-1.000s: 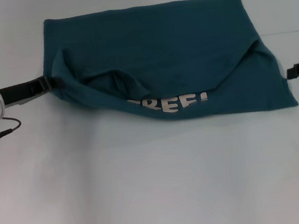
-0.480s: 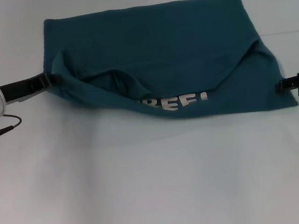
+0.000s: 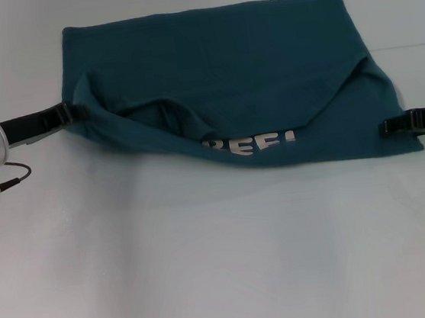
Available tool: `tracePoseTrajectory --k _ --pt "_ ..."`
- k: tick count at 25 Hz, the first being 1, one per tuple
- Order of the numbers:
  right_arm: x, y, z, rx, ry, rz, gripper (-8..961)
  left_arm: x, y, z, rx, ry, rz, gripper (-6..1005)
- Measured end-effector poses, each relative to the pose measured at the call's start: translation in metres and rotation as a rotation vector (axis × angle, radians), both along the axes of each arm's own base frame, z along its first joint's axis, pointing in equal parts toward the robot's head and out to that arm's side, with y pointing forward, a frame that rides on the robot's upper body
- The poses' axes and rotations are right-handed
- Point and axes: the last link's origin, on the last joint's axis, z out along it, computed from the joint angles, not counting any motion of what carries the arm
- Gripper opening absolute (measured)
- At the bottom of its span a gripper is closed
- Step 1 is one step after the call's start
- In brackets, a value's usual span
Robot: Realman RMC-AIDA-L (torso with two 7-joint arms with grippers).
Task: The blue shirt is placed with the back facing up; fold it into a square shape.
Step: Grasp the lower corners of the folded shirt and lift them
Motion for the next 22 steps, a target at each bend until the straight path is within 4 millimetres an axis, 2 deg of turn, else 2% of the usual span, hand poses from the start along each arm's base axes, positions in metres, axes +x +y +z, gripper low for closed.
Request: tracePoseTrajectory --k 15,22 --pt "0.0021 -0.0011 -0.0062 0.01 0.02 -0.021 734 0.0008 0.0002 0.0 0.004 -0.008 -0.001 27" --pt "0.0039 -0.0017 -0.0058 0.004 0.014 -0.021 458 0.0002 -0.0003 -0.0006 0.002 -0.008 0.001 26"
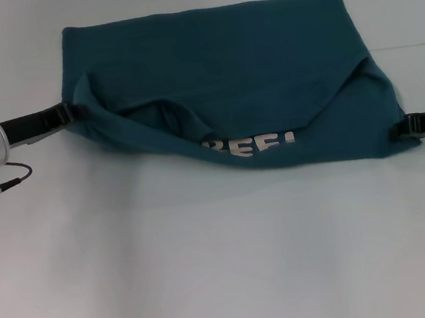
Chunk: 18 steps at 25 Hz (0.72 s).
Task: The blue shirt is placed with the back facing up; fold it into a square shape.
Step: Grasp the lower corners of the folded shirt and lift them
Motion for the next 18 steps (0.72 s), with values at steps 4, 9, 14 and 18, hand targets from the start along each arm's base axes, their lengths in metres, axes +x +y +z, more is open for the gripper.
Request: tracePoseTrajectory --k 4,9,14,18 --pt "0.001 0.0 0.001 -0.001 -0.005 -0.003 264 0.0 0.0 0.0 -0.001 0.0 0.001 26" --pt "0.002 -0.001 0.003 -0.002 0.001 -0.007 177 -0.001 -0.001 -0.001 -0.004 -0.003 0.002 26" --pt "0.004 -0.004 0.012 -0.022 0.008 -0.006 90 0.002 -0.006 -0.001 -0.051 -0.001 -0.026 26" --pt "0.002 -0.013 0.023 -0.06 0.033 -0.001 66 0.0 -0.018 0.005 -0.126 -0.007 -0.043 27"
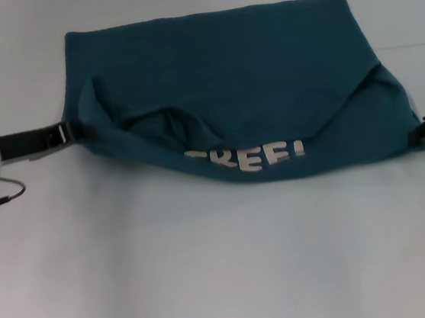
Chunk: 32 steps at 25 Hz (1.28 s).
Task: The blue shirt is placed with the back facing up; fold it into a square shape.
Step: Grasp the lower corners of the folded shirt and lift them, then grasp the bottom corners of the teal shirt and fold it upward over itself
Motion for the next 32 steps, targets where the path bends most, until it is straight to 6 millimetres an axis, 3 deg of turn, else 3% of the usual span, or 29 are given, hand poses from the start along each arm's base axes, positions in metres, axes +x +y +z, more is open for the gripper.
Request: tracePoseTrajectory --k 8,21,28,32 --pt "0.005 -0.035 0.021 -0.162 0.074 -0.038 75 -0.007 -0.047 0.02 -0.195 0.009 -0.02 26" --pt "0.01 -0.094 0.016 -0.437 0.172 -0.081 90 -0.027 -0.112 0.033 -0.453 -0.013 0.001 27" --pt "0.019 -0.11 0.016 -0.482 0.172 -0.102 97 -0.041 -0.135 0.034 -0.496 -0.013 0.054 27" --pt "0.021 -0.113 0.014 -0.477 0.184 -0.106 102 -0.043 -0.138 0.033 -0.516 -0.006 0.058 27"
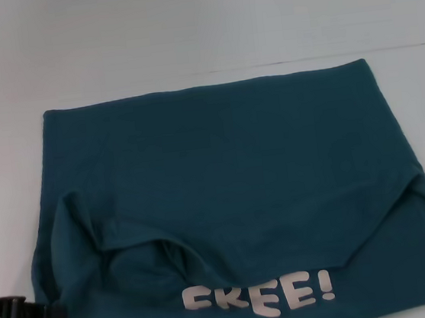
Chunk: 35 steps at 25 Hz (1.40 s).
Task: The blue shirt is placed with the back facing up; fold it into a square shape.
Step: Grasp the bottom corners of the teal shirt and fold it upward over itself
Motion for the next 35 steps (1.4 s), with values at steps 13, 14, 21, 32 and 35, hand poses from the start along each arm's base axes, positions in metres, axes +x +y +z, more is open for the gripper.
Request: tracePoseTrajectory --k 13,14,21,32,35 --pt "-0.03 0.068 0.026 0.359 0.096 0.05 116 0.037 0.092 0.016 0.205 0.075 -0.013 27" --pt "-0.031 0.074 0.026 0.391 0.083 0.048 117 0.039 0.102 0.017 0.231 0.085 -0.01 27" --pt "-0.039 0.114 0.029 0.587 0.002 0.07 125 0.058 0.147 0.018 0.35 0.122 -0.004 27" --pt "-0.076 0.163 0.002 0.742 -0.125 0.187 137 0.062 0.172 -0.003 0.439 0.238 -0.01 26" --pt "-0.079 0.171 -0.006 0.786 -0.177 0.203 141 0.059 0.175 -0.007 0.483 0.257 -0.004 26"
